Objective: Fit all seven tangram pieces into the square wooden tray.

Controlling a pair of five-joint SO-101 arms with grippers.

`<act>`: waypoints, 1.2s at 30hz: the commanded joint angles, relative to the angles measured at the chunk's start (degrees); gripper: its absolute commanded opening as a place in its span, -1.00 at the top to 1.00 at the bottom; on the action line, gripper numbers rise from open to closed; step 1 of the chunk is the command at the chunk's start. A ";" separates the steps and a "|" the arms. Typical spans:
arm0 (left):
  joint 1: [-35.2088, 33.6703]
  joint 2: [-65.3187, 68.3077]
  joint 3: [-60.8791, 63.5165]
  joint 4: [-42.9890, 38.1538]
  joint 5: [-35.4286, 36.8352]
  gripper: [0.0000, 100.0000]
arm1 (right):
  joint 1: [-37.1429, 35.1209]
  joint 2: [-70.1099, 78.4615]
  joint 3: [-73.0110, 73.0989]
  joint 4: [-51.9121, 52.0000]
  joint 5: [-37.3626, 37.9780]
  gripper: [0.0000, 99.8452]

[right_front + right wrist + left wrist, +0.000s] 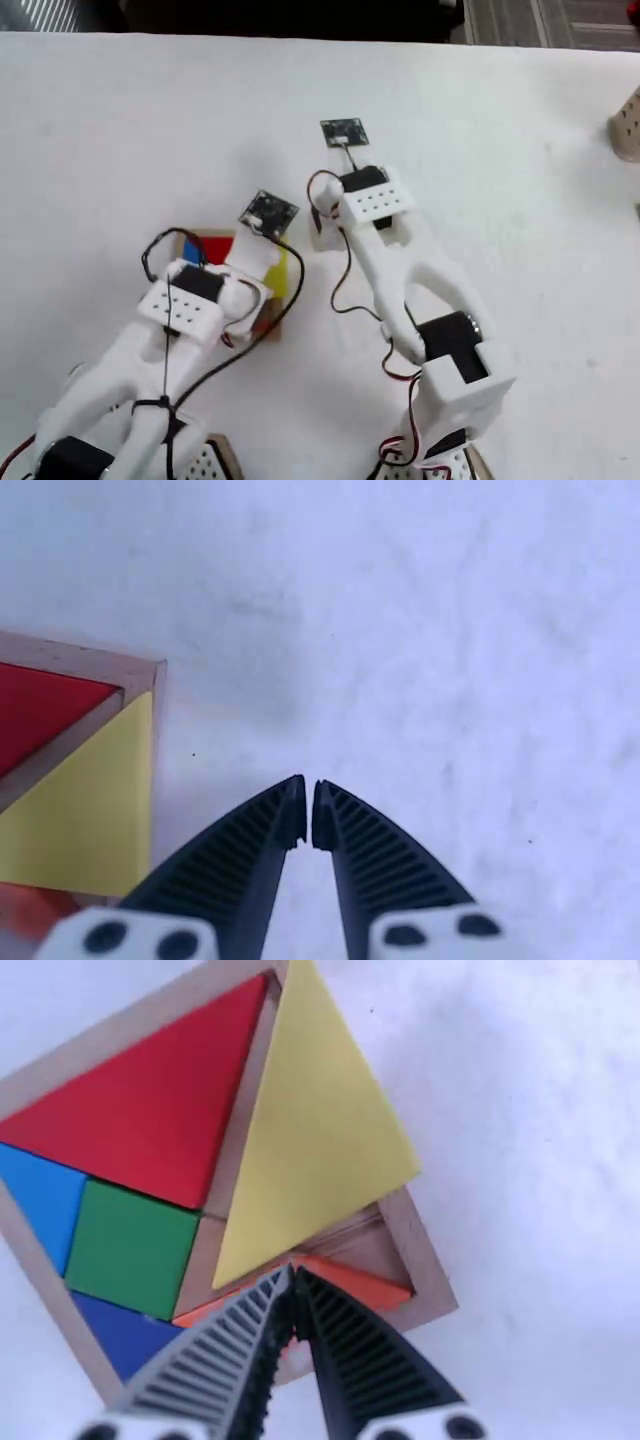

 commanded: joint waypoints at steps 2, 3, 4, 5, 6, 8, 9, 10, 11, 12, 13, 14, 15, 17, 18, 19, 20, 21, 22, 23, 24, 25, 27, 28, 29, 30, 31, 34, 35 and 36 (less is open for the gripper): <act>-2.95 3.47 -0.35 -3.52 -0.62 0.95 | 0.75 -0.57 -2.20 -0.84 0.79 0.96; -3.30 5.23 -1.58 -3.34 -0.62 0.95 | 0.75 -0.57 -2.20 -0.84 0.79 0.96; -3.65 7.08 -2.81 -3.08 -0.53 0.95 | 0.75 -0.57 -2.20 -0.84 0.79 0.96; -4.18 8.92 -4.13 -2.46 -0.53 0.95 | 0.75 -0.57 -2.20 -0.84 0.79 0.96; -4.44 10.77 -5.54 -1.93 -0.53 0.95 | 0.75 -0.57 -2.11 -0.84 0.79 0.96; -5.41 13.67 -7.65 -1.32 -0.53 0.95 | 0.75 -0.57 -2.11 -0.84 0.79 0.96; -5.93 14.90 -8.53 -1.41 -0.44 0.95 | 0.75 -0.57 -2.11 -0.84 0.79 0.96; -6.64 15.60 -9.23 -1.41 -0.44 0.95 | 0.75 -0.57 -2.11 -0.84 0.79 0.96; -7.52 15.96 -9.76 -1.41 -0.44 0.95 | 0.75 -0.57 -2.11 -0.84 0.79 0.96; -8.48 15.96 -10.11 -1.49 -0.44 0.95 | 0.75 -0.48 -2.11 -0.84 0.79 0.96; -9.54 15.96 -10.46 -1.58 -0.44 0.95 | 0.75 -0.48 -2.11 -0.84 0.79 0.96; -10.59 15.96 -10.46 -1.76 -0.44 0.95 | 0.75 -0.48 -2.11 -0.84 0.79 0.96; -11.47 15.96 -10.90 -1.76 -0.44 0.95 | 0.75 -0.48 -2.11 -0.84 0.79 0.96; -12.88 16.04 -11.69 -1.76 -0.44 0.95 | 0.75 -0.48 -2.02 -0.84 0.79 0.96; -13.41 16.04 -11.96 -1.85 -0.44 0.95 | 0.75 -0.48 -2.02 -0.84 0.79 0.96; -13.58 16.22 -12.22 -2.20 -0.35 0.95 | 0.75 -0.48 -2.02 -0.84 0.79 0.96; -13.76 16.31 -12.22 -2.99 -0.35 0.95 | 0.66 -0.48 -2.02 -0.84 0.79 0.96; -13.67 16.31 -12.04 -3.87 -0.35 0.95 | 0.57 -0.48 -2.02 -0.84 0.79 0.96; -13.67 16.31 -12.04 -4.48 -0.26 0.95 | 0.48 -0.48 -2.02 -0.84 0.79 0.96; -13.58 16.31 -12.04 -4.92 0.62 0.95 | 0.40 -0.48 -2.02 -0.92 0.79 0.96; -13.67 16.31 -12.04 -5.45 2.46 0.95 | 0.40 -0.48 -2.11 -1.19 1.49 0.96; -13.67 16.31 -12.04 -5.71 4.75 0.95 | 0.40 -0.48 -2.20 -1.71 3.43 0.96; -13.76 15.96 -12.13 -5.80 8.00 0.95 | 0.31 -0.48 -2.11 -4.79 7.03 0.96; -13.76 15.96 -12.22 -5.80 8.53 0.95 | 0.31 -0.48 -2.11 -6.20 8.35 0.96; -14.11 15.96 -12.22 -5.80 8.44 0.95 | 0.22 -0.48 -2.02 -7.43 9.67 0.96; -14.73 15.87 -12.31 -5.80 8.79 0.95 | 0.22 -0.40 -2.02 -8.40 10.55 0.96; -15.52 15.87 -12.40 -5.89 8.88 0.95 | -0.04 -0.40 -2.02 -9.01 11.87 0.96; -17.98 15.87 -13.71 -5.80 8.97 0.95 | -1.71 1.01 -2.02 -10.33 15.65 0.96; -18.42 15.87 -13.89 -5.80 9.23 0.95 | -2.33 1.80 -2.02 -11.12 16.97 0.96; -18.59 15.96 -13.98 -5.80 10.20 0.95 | -3.03 2.68 -2.11 -12.00 18.73 0.96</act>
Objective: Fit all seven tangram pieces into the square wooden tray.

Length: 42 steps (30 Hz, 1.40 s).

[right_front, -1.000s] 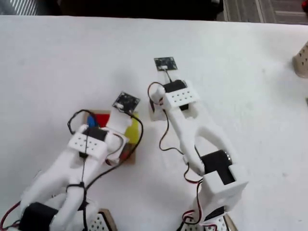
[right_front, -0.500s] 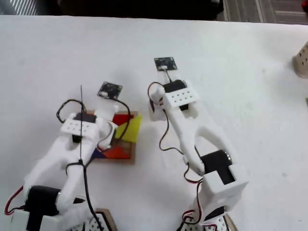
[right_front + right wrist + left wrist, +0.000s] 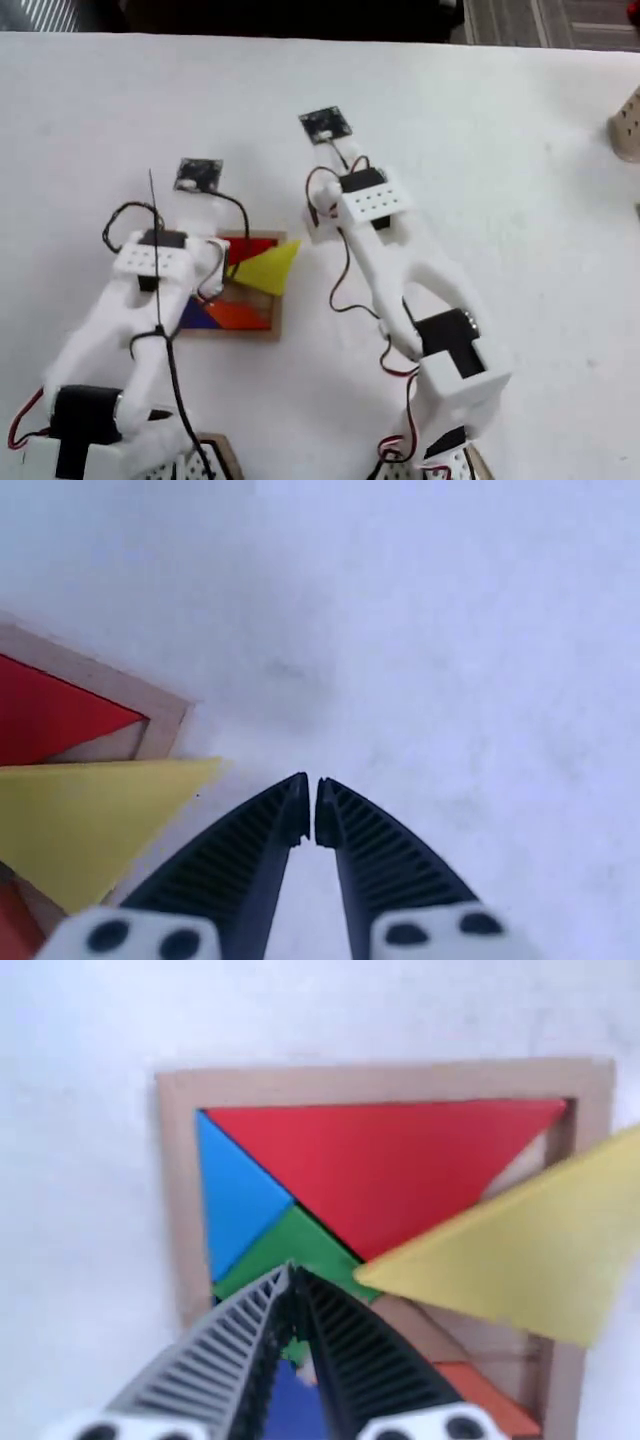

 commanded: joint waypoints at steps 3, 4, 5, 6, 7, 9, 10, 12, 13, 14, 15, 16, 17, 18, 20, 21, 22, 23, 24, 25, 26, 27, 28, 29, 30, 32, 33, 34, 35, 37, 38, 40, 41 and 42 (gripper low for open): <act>-1.27 -0.40 -3.34 -0.97 3.25 0.95 | -3.74 2.68 -2.11 -5.67 9.49 0.96; -1.27 -0.40 -3.34 -0.88 3.25 0.95 | -4.09 3.12 -2.11 -6.55 10.81 0.96; -1.27 -0.40 -3.34 -0.88 3.25 0.95 | -4.26 3.30 -2.20 -7.25 11.87 0.96; -1.36 -0.40 -3.34 -0.79 3.25 0.95 | -4.35 3.56 -2.20 -7.87 12.92 0.96; -1.36 -0.40 -3.43 -0.79 3.25 0.95 | -4.35 3.82 -2.20 -8.22 13.63 0.96; -1.36 -0.40 -3.43 -0.70 3.25 0.95 | -4.35 3.91 -2.11 -8.31 14.24 0.96; -1.36 -0.40 -3.43 -0.70 3.25 0.95 | -4.35 3.91 -2.11 -8.13 14.24 0.96; -1.36 -0.48 -3.43 -0.70 3.25 0.95 | -4.44 3.91 -2.11 -8.04 14.33 0.96; -1.36 -0.48 -3.43 -0.70 3.25 0.95 | -4.53 3.91 -2.02 -7.96 14.33 0.96; -1.36 -0.48 -3.43 -0.70 3.25 0.95 | -4.53 3.91 -2.02 -7.96 14.51 0.96; -1.36 -0.48 -3.43 -0.70 3.25 0.95 | -4.53 3.91 -2.02 -7.78 15.30 0.96; -1.36 -0.48 -3.43 -0.70 3.25 0.95 | -4.53 3.91 -2.02 -7.25 16.00 0.96; -1.45 -0.48 -3.43 -0.70 3.25 0.95 | -4.62 3.91 -2.02 -6.73 16.62 0.96; -1.45 -0.48 -3.43 -0.70 3.25 0.95 | -4.62 3.91 -2.02 -6.20 16.97 0.96; -1.54 -0.48 -3.52 -0.70 3.25 0.95 | -5.14 3.65 -2.02 -4.26 17.23 0.96; -1.98 -0.48 -3.52 -0.70 3.43 0.95 | -5.49 3.47 -2.02 -2.59 18.11 0.96; -2.86 -0.48 -3.52 -0.70 3.60 0.95 | -5.58 3.38 -2.02 -0.84 18.99 0.96; -3.65 -0.48 -3.78 -0.79 3.60 0.95 | -5.93 3.38 -2.02 0.75 19.52 0.96; -4.53 -0.48 -4.31 -0.62 3.60 0.95 | -6.11 3.38 -2.02 2.07 19.69 0.96; -5.41 -0.48 -4.75 -0.62 3.69 0.95 | -6.20 3.38 -2.02 3.38 19.78 0.96; -6.11 -0.48 -5.01 -0.62 3.78 0.95 | -6.20 3.38 -2.02 4.35 19.78 0.96; -6.81 -0.48 -5.19 -0.62 4.04 0.95 | -6.20 3.30 -2.20 5.14 19.78 0.96; -7.52 -0.48 -5.27 -0.62 5.19 0.95 | -6.02 3.30 -2.37 5.58 19.78 0.96; -8.22 -0.48 -5.36 -0.62 6.95 0.95 | -5.85 3.12 -2.46 5.58 19.52 0.96; -8.75 -0.48 -5.36 -0.70 8.35 0.95 | -5.67 2.59 -2.46 5.58 19.52 0.96; -9.71 -0.48 -5.45 -0.97 9.93 0.95 | -5.58 1.36 -2.29 5.41 19.43 0.96; -9.89 -0.48 -5.54 -0.97 9.76 0.95 | -5.58 0.84 -2.37 5.23 19.43 0.96; -9.89 -0.48 -5.98 -0.53 9.76 0.95 | -5.58 0.40 -2.37 4.44 19.43 0.96; -9.89 -0.48 -6.24 0.09 9.67 0.95 | -5.67 0.04 -2.20 3.03 19.43 0.96; -9.80 -0.48 -6.77 2.29 7.56 0.95 | -5.67 0.13 -2.20 -0.22 19.34 0.96; -9.54 -0.48 -6.86 3.08 5.54 0.95 | -5.67 0.22 -2.20 -1.98 19.34 0.96; -8.57 -0.48 -6.68 4.57 1.76 0.95 | -5.67 0.40 -2.02 -4.79 18.37 0.96; -7.78 -0.48 -6.68 5.54 0.53 0.95 | -5.67 0.40 -2.02 -5.67 17.14 0.96; -6.90 -0.48 -6.59 6.59 -0.53 0.95 | -5.67 0.40 -2.02 -6.29 16.18 0.96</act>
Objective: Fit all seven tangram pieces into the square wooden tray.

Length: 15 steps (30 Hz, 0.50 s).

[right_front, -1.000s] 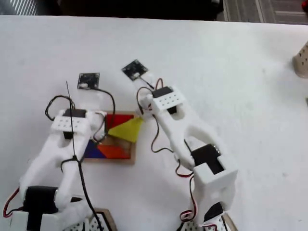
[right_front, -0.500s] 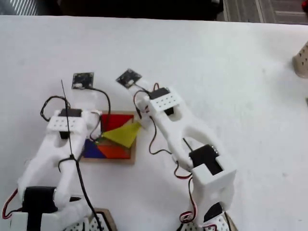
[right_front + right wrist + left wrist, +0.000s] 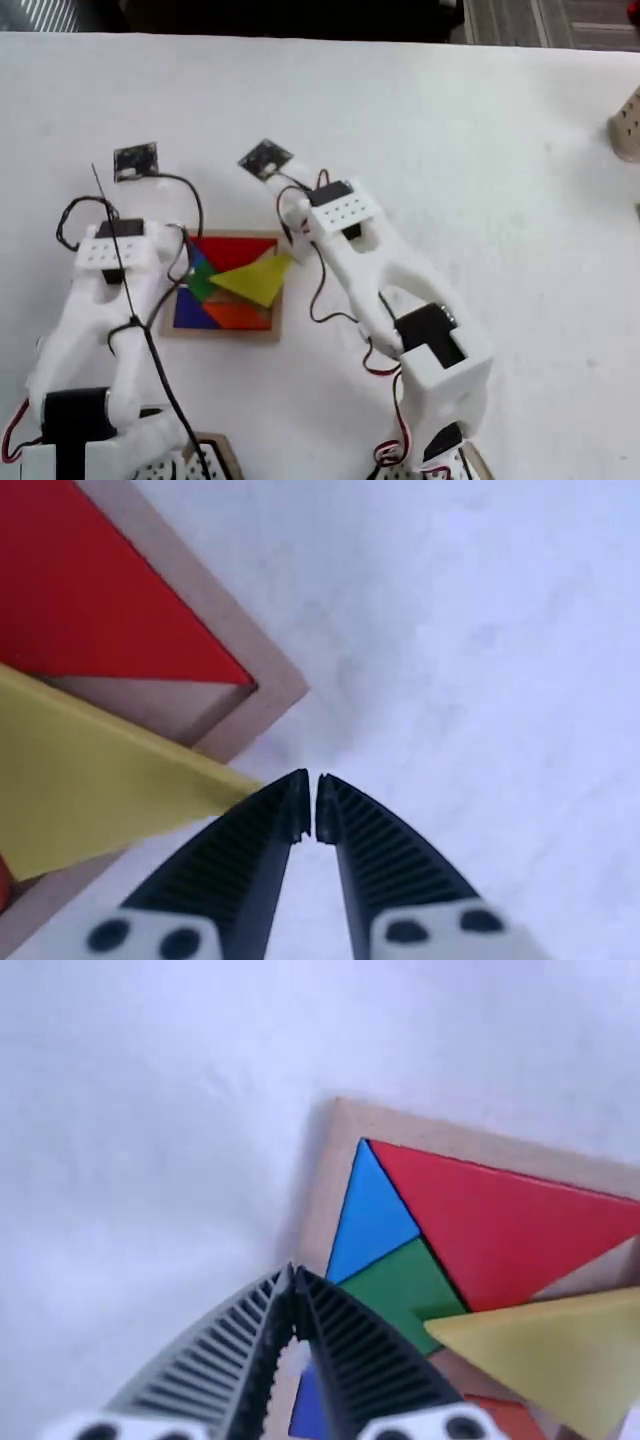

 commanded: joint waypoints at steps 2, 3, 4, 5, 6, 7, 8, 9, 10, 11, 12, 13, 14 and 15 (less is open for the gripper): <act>4.26 -0.48 -2.02 3.52 -4.84 0.95 | -0.22 -3.12 -2.02 -3.82 -3.34 0.96; 5.49 -0.57 -1.41 3.52 -5.54 0.95 | -0.31 -3.12 -1.93 -4.00 -3.52 0.96; 6.99 -0.57 -0.97 3.78 -6.42 0.95 | -0.48 -3.12 -1.41 -4.44 -3.52 0.96; 8.48 -0.57 -0.53 3.87 -7.12 0.95 | -0.57 -3.12 -0.70 -5.41 -3.34 0.96; 9.71 -0.57 -0.18 3.87 -7.56 0.95 | -0.57 -3.12 0.26 -6.55 -3.16 0.96; 10.77 -0.57 0.18 3.87 -7.74 0.95 | -0.57 -3.21 1.05 -7.60 -3.08 0.96; 11.47 -0.57 0.18 3.78 -7.65 0.95 | -0.57 -3.21 1.67 -8.31 -3.08 0.96; 11.91 -0.40 0.18 3.60 -7.65 0.95 | -0.57 -3.21 1.93 -8.57 -3.08 0.96; 12.26 -0.31 0.18 3.52 -7.65 0.95 | -0.57 -3.30 2.02 -8.40 -3.08 0.96; 12.62 -0.13 0.18 3.52 -7.65 0.95 | -0.57 -3.30 2.20 -8.40 -3.08 0.96; 12.97 -0.04 0.18 3.43 -7.47 0.95 | -0.57 -3.30 2.20 -8.40 -3.08 0.96; 13.23 0.04 0.18 3.34 -7.38 0.95 | -0.66 -3.30 2.20 -8.31 -3.08 0.96; 13.32 0.04 0.18 3.08 -7.30 0.95 | -0.66 -3.30 2.29 -8.22 -3.08 0.96; 13.32 0.04 0.18 2.11 -7.12 0.95 | -0.66 -3.30 2.37 -8.04 -3.08 0.96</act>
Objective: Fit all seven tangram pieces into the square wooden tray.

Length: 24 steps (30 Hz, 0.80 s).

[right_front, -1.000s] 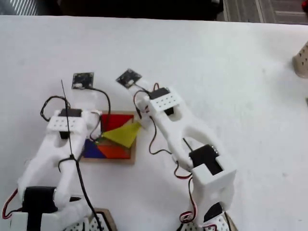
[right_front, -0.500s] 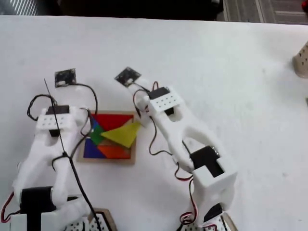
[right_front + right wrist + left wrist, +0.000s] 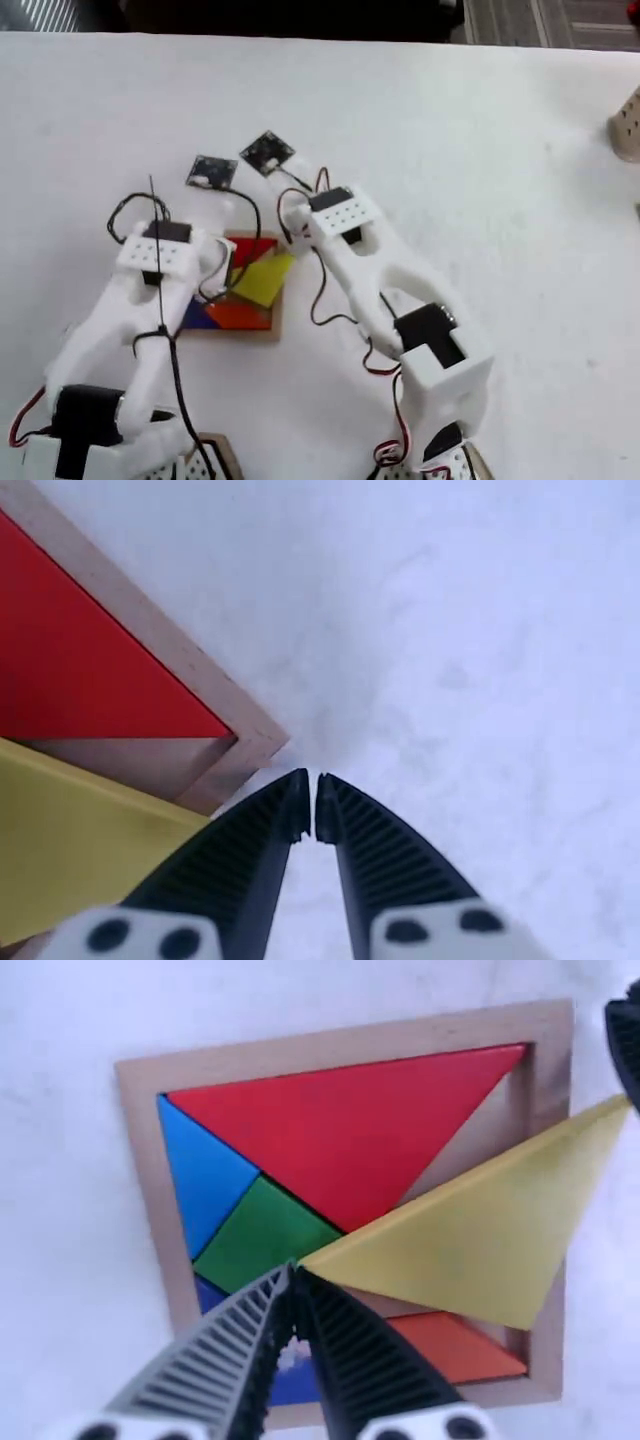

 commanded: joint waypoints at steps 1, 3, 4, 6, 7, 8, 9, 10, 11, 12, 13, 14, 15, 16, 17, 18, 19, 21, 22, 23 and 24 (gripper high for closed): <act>0.84 0.04 -0.53 -2.11 1.05 0.95 | -0.66 -3.21 -0.18 0.04 -0.35 0.96; 0.84 0.13 -0.44 -2.99 3.52 0.95 | -1.63 -3.21 -0.09 1.45 -0.35 0.96; 0.92 0.13 -0.44 -3.16 4.13 0.95 | -1.98 -3.21 -0.09 2.24 0.26 0.96; 0.92 0.22 -0.44 -3.16 4.13 0.95 | -2.77 -3.21 -0.09 3.47 2.11 0.96; 0.92 0.22 -0.44 -3.16 4.04 0.95 | -2.77 -3.21 0.00 3.47 2.46 0.96; 0.92 0.22 -0.35 -2.90 4.04 0.95 | -2.77 -3.21 0.00 3.56 2.29 0.96; 0.92 0.22 0.00 -2.73 4.04 0.95 | -2.59 -3.21 0.00 3.56 2.37 0.96; 1.10 0.22 0.53 -2.64 3.96 0.95 | -2.51 -3.21 0.00 3.56 2.37 0.96; 1.63 0.22 0.88 -2.11 3.96 0.94 | -2.33 -3.21 0.00 3.56 2.37 0.96; 2.33 0.22 1.05 -1.41 3.87 0.94 | -2.24 -3.21 0.00 3.56 2.37 0.96; 3.03 0.22 1.32 -0.88 2.99 0.94 | -2.24 -3.21 0.00 3.56 2.37 0.96; 3.30 0.22 1.41 -0.79 2.02 0.94 | -2.24 -3.21 0.00 3.82 2.37 0.96; 3.21 0.31 1.41 -0.88 1.58 0.94 | -2.24 -3.21 0.00 4.26 2.37 0.96; 2.86 0.66 1.23 -0.88 1.58 0.94 | -2.24 -3.21 0.00 4.70 2.37 0.96; 2.68 1.54 0.88 -0.88 1.58 0.94 | -2.24 -3.21 0.00 4.79 2.37 0.96; 2.68 2.77 0.44 -0.97 1.58 0.94 | -2.24 -3.21 0.00 5.05 2.55 0.96; 2.59 4.44 -0.62 -0.88 1.58 0.95 | -2.24 -3.21 0.00 5.14 2.55 0.96; 2.33 7.78 -3.08 0.18 1.58 0.95 | -1.80 -3.21 0.00 5.14 2.55 0.96; 2.33 9.36 -4.48 1.05 1.58 0.95 | -1.71 -3.21 0.00 5.14 2.55 0.96; 2.33 10.77 -5.63 1.41 1.58 0.95 | -1.63 -3.21 0.00 5.14 2.55 0.96; 2.33 12.00 -6.77 1.67 1.76 0.95 | -1.63 -3.21 0.00 5.14 2.55 0.96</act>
